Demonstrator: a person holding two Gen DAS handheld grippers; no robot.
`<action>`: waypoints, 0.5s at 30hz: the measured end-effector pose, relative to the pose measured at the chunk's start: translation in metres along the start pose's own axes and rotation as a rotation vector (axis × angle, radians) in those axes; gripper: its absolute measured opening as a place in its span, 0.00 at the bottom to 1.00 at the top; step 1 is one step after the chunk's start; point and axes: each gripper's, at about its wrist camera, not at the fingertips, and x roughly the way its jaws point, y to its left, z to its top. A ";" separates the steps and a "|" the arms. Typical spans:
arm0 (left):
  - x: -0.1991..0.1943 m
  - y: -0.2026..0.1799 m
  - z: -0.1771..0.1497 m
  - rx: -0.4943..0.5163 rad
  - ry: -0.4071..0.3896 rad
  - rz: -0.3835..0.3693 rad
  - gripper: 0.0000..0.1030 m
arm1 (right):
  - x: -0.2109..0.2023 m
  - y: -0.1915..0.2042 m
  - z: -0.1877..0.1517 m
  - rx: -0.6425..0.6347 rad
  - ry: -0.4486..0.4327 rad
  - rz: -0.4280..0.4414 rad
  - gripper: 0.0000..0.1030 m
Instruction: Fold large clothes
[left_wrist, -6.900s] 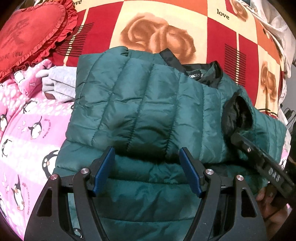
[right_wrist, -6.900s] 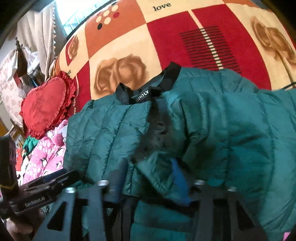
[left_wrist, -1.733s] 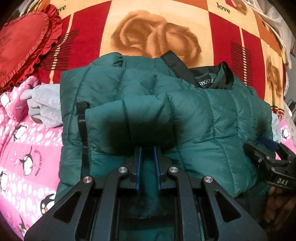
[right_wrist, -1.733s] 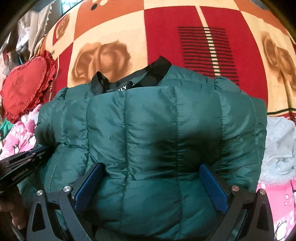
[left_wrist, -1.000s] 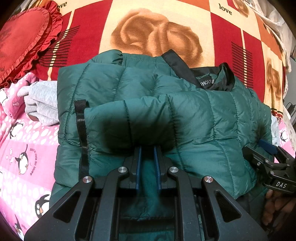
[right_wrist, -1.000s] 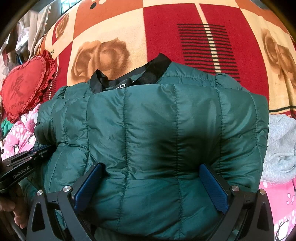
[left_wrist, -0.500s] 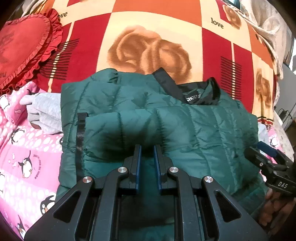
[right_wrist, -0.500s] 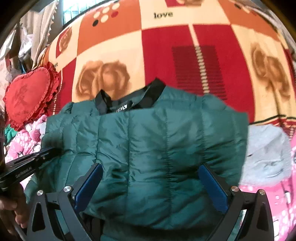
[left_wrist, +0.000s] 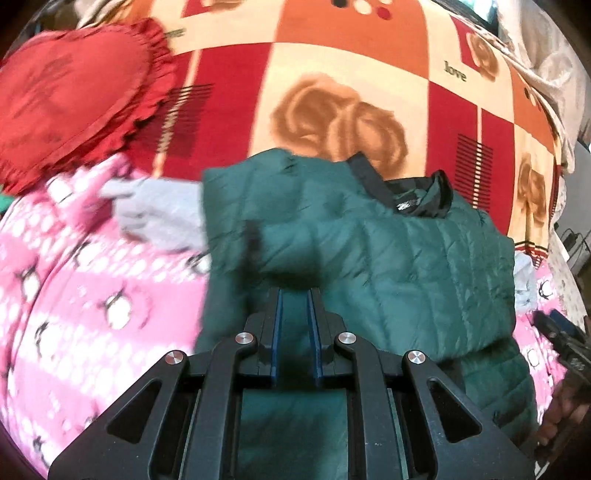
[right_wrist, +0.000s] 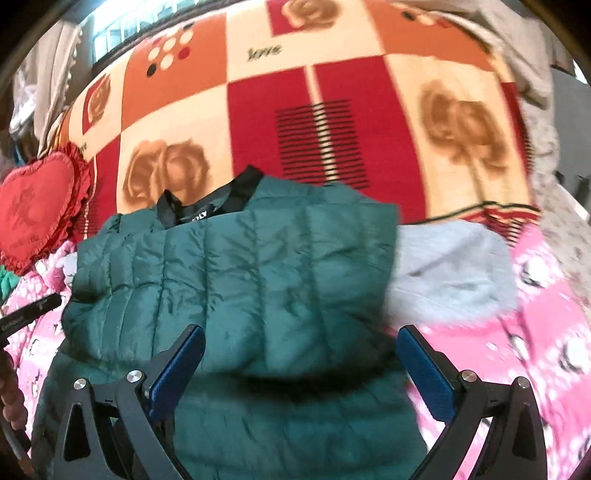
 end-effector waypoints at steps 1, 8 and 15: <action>-0.007 0.005 -0.006 -0.008 0.002 0.001 0.12 | -0.010 -0.005 -0.007 0.005 -0.003 0.003 1.00; -0.056 0.030 -0.063 0.103 -0.001 0.014 0.12 | -0.059 -0.037 -0.068 -0.025 0.035 -0.015 1.00; -0.071 0.072 -0.117 0.119 0.030 0.075 0.12 | -0.078 -0.081 -0.105 0.018 0.090 0.052 1.00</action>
